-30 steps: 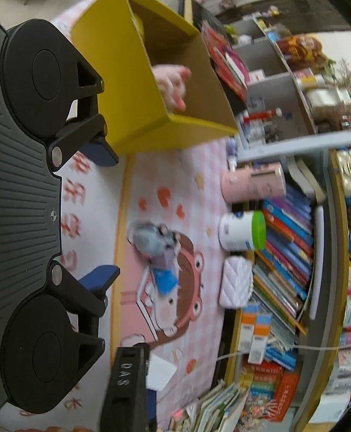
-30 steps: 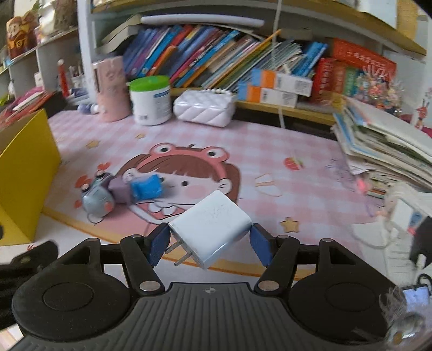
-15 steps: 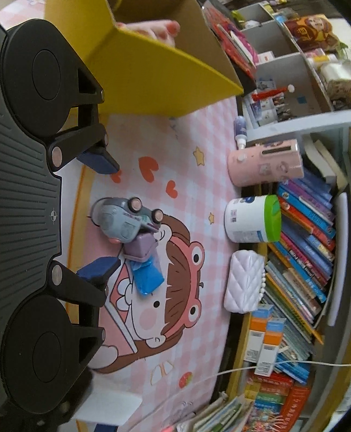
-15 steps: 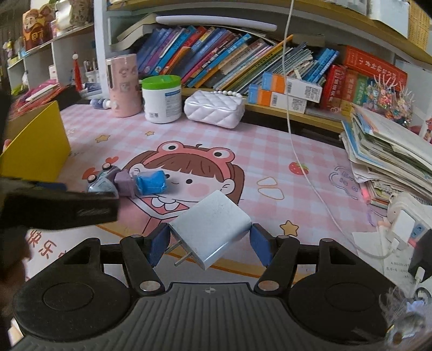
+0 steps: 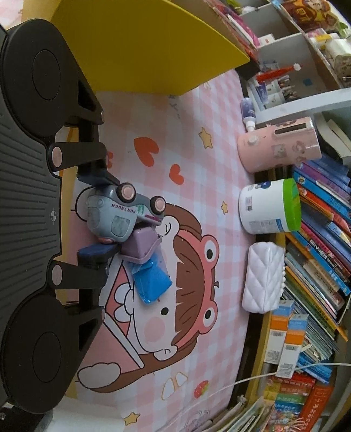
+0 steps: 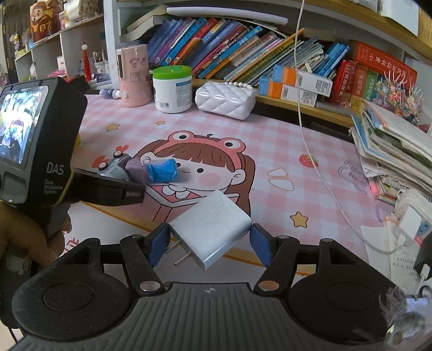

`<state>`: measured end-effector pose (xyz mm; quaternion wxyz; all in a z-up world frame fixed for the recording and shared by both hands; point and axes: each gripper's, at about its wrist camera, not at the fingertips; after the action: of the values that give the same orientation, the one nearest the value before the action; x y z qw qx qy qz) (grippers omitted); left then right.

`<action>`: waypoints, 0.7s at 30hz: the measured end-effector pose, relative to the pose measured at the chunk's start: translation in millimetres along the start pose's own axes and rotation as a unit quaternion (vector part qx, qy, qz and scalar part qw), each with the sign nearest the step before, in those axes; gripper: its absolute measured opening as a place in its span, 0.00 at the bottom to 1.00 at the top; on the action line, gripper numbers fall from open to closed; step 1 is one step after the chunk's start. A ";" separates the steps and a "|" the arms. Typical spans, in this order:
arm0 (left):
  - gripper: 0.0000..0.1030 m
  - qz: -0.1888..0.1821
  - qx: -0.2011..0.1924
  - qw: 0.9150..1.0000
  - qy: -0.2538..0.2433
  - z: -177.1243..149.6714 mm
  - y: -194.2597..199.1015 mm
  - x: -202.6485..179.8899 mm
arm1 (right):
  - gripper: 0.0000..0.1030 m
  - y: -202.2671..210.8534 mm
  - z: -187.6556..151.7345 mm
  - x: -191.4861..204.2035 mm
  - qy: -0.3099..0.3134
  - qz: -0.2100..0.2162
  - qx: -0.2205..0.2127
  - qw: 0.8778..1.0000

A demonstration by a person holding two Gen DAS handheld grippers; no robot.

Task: Organize objects
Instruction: 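Grasp the grey toy figure with the left gripper while the right holds the charger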

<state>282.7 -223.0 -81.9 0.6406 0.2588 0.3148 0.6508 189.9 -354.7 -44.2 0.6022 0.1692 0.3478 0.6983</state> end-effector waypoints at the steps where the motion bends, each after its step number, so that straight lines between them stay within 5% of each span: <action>1: 0.39 0.000 -0.006 1.000 0.001 0.0 3.3 1.2 | 0.61 0.5 -0.1 0.3 -0.002 -0.001 0.001 1.000; 21: 0.38 -0.083 -0.099 0.987 0.092 -5.0 140.3 68.7 | 0.61 29.9 2.4 50.2 -0.001 -0.011 -0.002 1.000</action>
<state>181.7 -152.3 14.1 0.6832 0.1061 0.3271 0.6442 158.9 -306.8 -31.0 0.6106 0.1650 0.3475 0.6923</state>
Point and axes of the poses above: each gripper's, at about its wrist camera, not at the fingertips, and y roughly against the way its jaws point, x to its left, z to its top, and after that the axes turned 14 degrees about y, right-handed
